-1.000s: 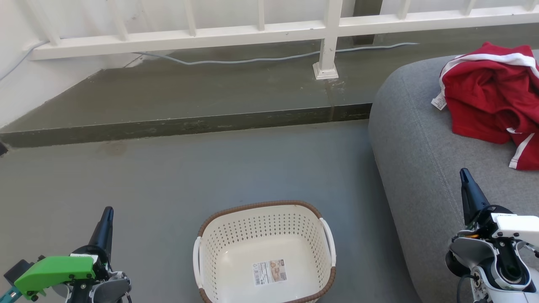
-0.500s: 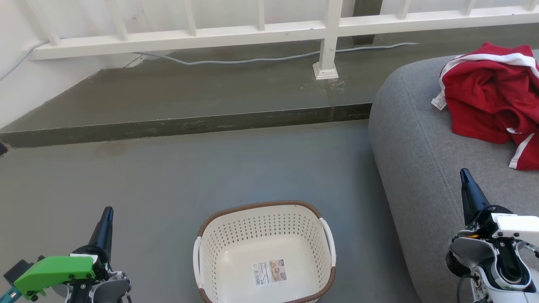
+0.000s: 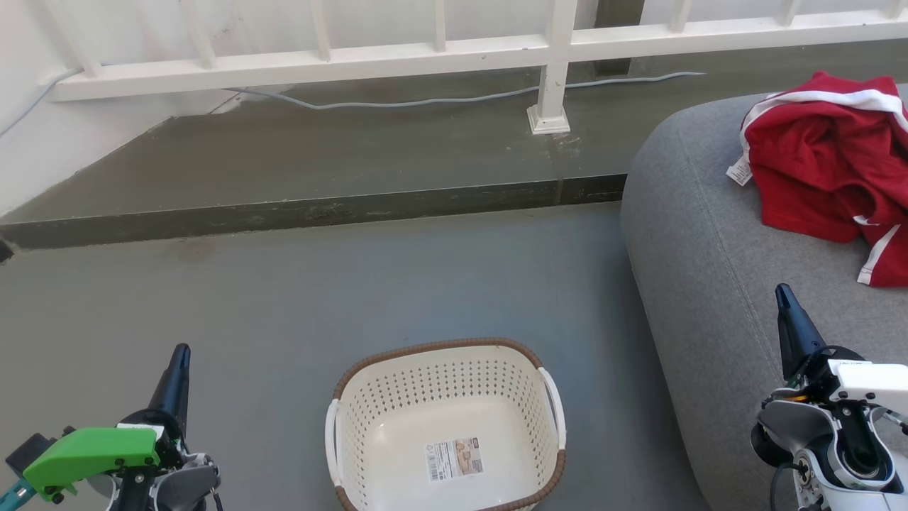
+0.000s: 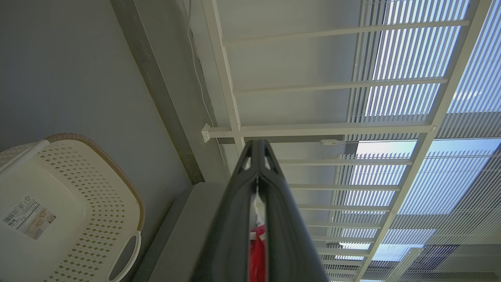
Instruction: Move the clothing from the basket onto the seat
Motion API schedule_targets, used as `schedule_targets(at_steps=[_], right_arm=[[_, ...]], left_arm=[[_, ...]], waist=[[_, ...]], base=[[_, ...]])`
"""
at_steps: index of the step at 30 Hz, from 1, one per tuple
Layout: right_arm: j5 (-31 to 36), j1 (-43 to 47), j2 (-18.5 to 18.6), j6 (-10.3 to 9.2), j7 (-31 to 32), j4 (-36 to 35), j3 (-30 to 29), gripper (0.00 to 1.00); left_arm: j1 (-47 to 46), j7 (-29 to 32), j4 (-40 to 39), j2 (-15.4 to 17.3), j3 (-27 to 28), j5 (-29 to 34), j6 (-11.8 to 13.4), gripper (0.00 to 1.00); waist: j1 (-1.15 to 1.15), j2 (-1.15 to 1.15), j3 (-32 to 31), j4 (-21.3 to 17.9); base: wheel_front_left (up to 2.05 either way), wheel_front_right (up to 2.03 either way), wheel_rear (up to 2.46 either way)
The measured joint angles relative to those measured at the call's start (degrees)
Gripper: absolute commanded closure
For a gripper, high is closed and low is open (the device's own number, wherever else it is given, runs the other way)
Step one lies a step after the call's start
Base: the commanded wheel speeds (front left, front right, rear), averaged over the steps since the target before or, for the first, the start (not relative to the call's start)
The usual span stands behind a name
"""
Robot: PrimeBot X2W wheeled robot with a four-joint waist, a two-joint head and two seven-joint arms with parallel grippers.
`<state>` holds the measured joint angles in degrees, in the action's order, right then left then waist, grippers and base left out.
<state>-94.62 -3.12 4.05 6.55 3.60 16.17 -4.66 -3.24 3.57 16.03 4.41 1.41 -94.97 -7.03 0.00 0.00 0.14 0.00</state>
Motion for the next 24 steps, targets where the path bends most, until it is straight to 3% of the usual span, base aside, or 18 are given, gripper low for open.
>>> schedule_targets(at_steps=[24], right_arm=[[0.00, -0.01, -0.02, 0.00, 0.07, -0.03, -0.11, 1.00]], left_arm=[[-0.06, 0.26, 0.02, -0.03, 0.08, 0.00, 0.00, 1.00]], waist=[[0.00, 0.00, 0.01, 0.00]], base=[[0.00, 0.00, 0.00]])
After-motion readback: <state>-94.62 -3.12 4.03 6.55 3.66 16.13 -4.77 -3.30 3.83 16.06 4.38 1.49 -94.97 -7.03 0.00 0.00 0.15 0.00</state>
